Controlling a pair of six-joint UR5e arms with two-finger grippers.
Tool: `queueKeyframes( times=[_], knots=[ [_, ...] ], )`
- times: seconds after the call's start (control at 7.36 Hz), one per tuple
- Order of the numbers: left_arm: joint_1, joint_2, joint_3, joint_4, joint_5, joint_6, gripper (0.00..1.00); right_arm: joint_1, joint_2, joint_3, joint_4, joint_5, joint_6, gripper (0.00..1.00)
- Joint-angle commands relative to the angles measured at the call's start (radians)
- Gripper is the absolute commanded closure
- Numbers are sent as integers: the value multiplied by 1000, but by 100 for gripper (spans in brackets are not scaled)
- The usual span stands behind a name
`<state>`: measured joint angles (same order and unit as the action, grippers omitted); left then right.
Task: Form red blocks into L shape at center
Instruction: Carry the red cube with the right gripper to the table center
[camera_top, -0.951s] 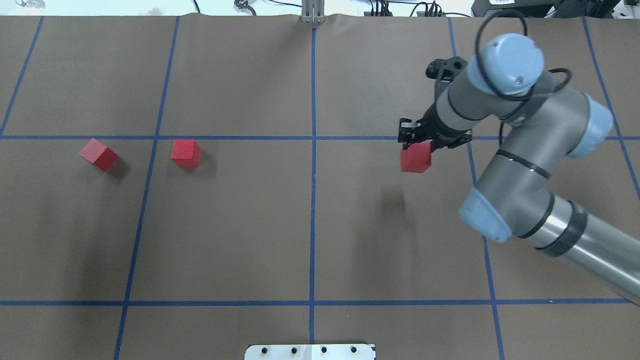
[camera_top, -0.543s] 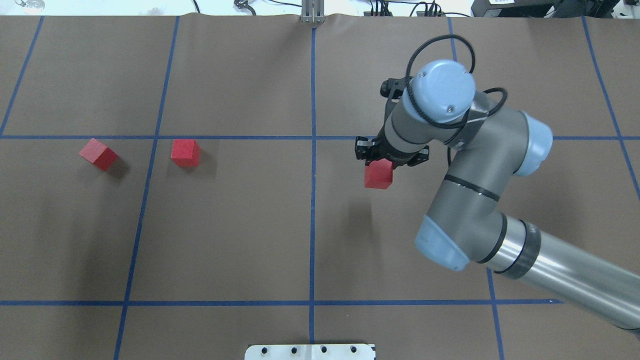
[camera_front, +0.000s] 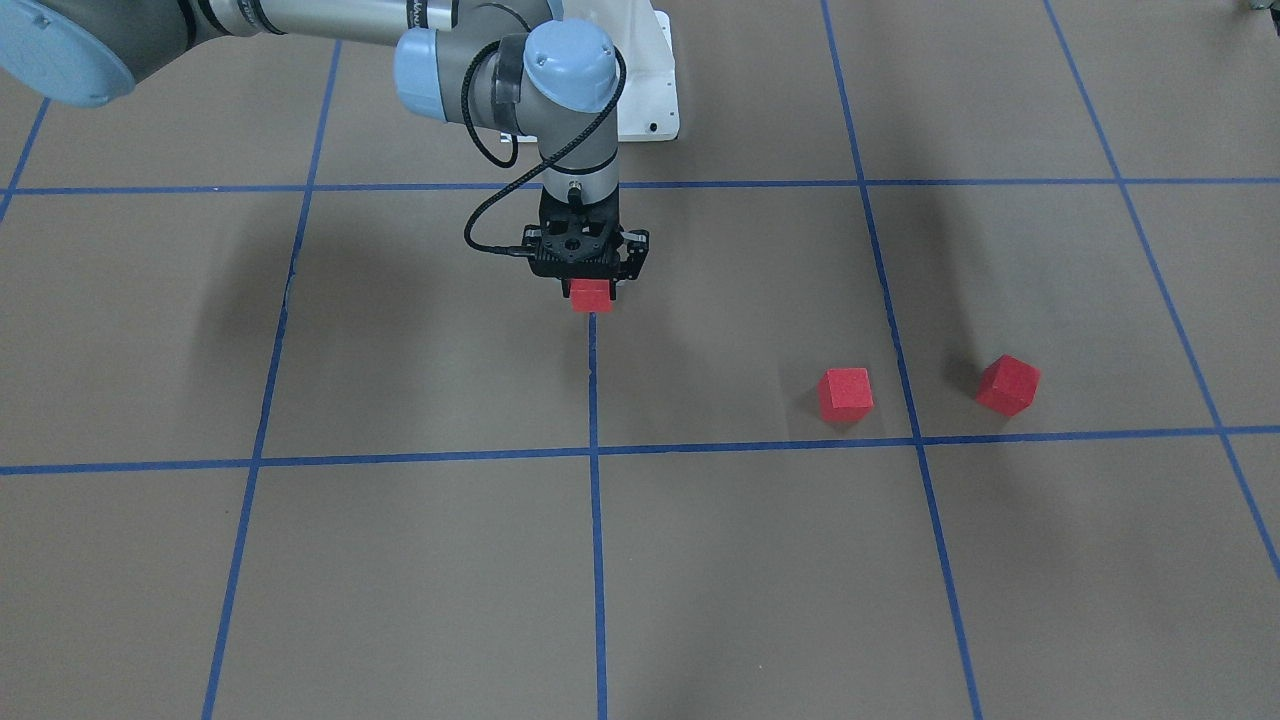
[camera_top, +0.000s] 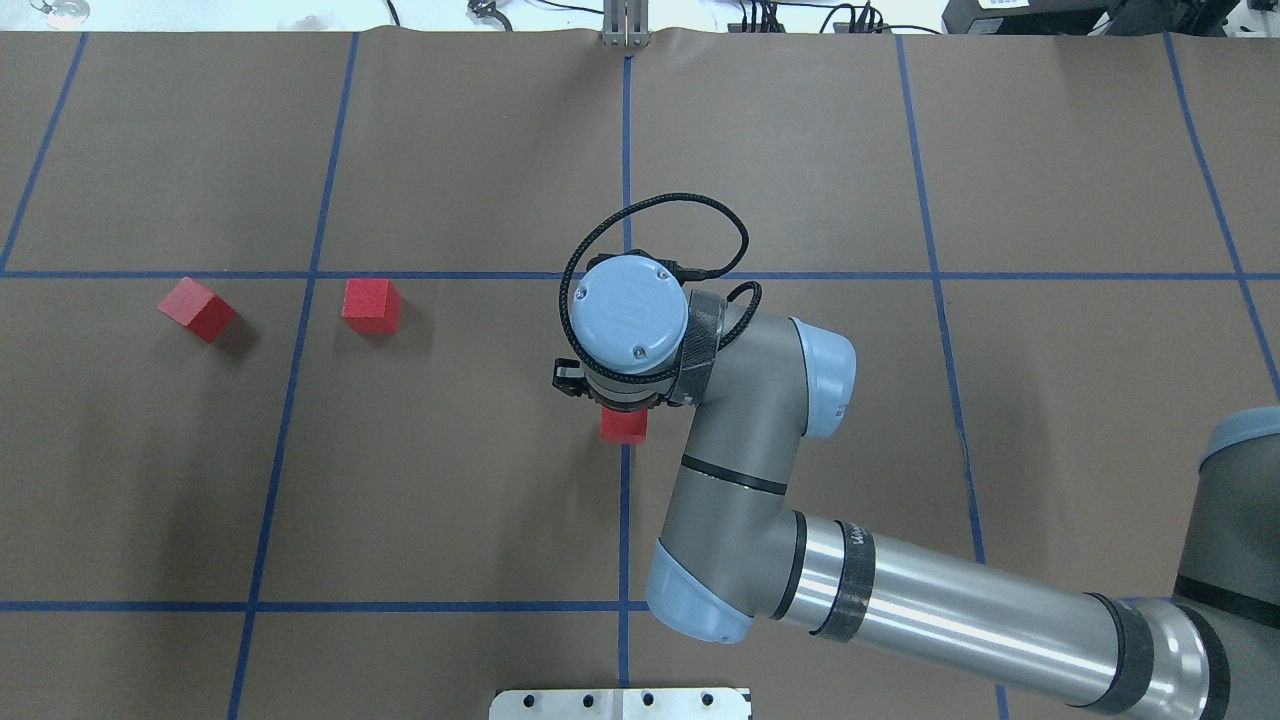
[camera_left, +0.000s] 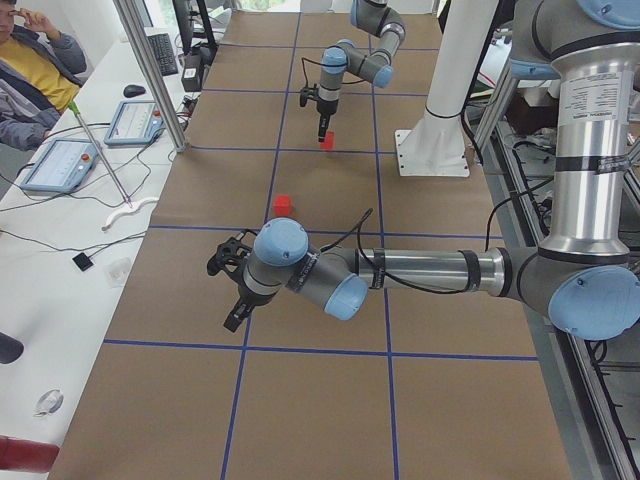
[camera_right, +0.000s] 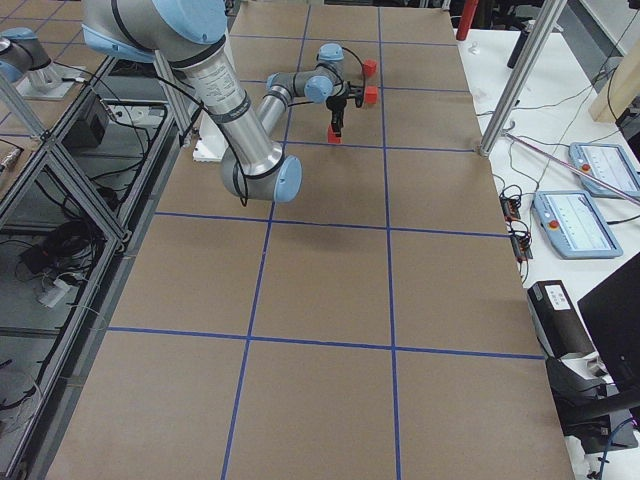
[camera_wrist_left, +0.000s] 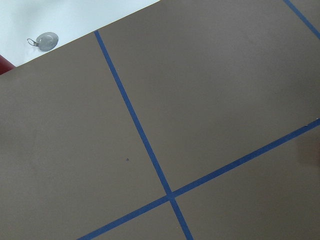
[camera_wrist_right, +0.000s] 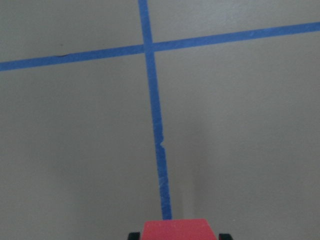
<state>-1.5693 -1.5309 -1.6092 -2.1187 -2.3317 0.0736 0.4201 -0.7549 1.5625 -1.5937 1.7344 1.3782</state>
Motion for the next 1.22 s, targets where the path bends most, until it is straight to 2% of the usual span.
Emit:
queueKeyframes(
  times=[0.0,0.27,0.41,0.68,1.09],
  knots=[
    [0,0,0,0,0,0,0,-23,-9,-6,1,-4,-1,78],
    [0,0,0,-1,0,2,0,-29,-17,-7,1,-4,-4,71],
    [0,0,0,0,0,2,0,-29,-18,-7,1,-4,-5,63],
    [0,1,0,0,0,2,0,-32,-17,-7,1,-4,-5,2],
    [0,0,0,0,0,0,0,-12,-15,25,-2,-3,-7,1]
  ],
)
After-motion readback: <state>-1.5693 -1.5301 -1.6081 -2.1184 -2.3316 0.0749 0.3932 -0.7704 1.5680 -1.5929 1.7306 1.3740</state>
